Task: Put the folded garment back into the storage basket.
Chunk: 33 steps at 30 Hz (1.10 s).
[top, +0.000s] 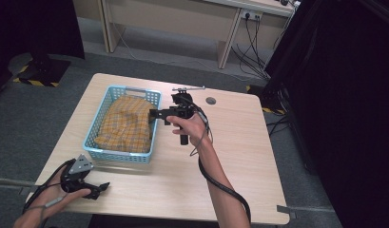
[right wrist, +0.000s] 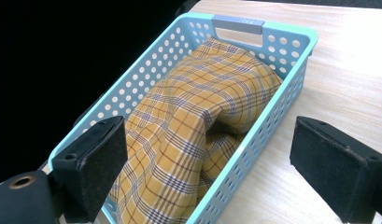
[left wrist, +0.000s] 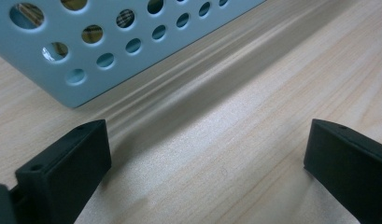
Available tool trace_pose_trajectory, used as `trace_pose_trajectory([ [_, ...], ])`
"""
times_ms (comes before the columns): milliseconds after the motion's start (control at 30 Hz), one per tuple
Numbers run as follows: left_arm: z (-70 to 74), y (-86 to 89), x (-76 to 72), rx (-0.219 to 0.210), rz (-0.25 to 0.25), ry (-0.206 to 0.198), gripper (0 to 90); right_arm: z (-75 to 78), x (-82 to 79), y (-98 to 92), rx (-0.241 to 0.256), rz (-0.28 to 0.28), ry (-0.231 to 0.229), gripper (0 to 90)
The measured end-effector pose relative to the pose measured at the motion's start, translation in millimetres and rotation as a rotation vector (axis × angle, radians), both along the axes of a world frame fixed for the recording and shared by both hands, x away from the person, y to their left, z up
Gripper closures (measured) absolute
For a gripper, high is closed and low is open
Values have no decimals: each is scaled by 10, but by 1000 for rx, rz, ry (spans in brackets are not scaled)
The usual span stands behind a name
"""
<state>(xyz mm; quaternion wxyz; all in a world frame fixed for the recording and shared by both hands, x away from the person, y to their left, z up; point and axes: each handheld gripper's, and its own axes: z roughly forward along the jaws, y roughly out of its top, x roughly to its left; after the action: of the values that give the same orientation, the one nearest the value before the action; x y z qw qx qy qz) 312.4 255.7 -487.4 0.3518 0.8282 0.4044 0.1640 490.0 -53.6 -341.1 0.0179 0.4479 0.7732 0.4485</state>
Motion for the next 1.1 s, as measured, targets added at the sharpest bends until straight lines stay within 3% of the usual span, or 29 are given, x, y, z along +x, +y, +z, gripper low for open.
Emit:
trace_pose_trajectory([
  [233, 0, -1, 0, -1, 1, 0, 0, -6, -39, -73, -13, 6, -27, 111],
  [1100, -1, -1, -1, -2, 2, 0, 0, -126, -191, -231, 3, 41, -39, 96],
])
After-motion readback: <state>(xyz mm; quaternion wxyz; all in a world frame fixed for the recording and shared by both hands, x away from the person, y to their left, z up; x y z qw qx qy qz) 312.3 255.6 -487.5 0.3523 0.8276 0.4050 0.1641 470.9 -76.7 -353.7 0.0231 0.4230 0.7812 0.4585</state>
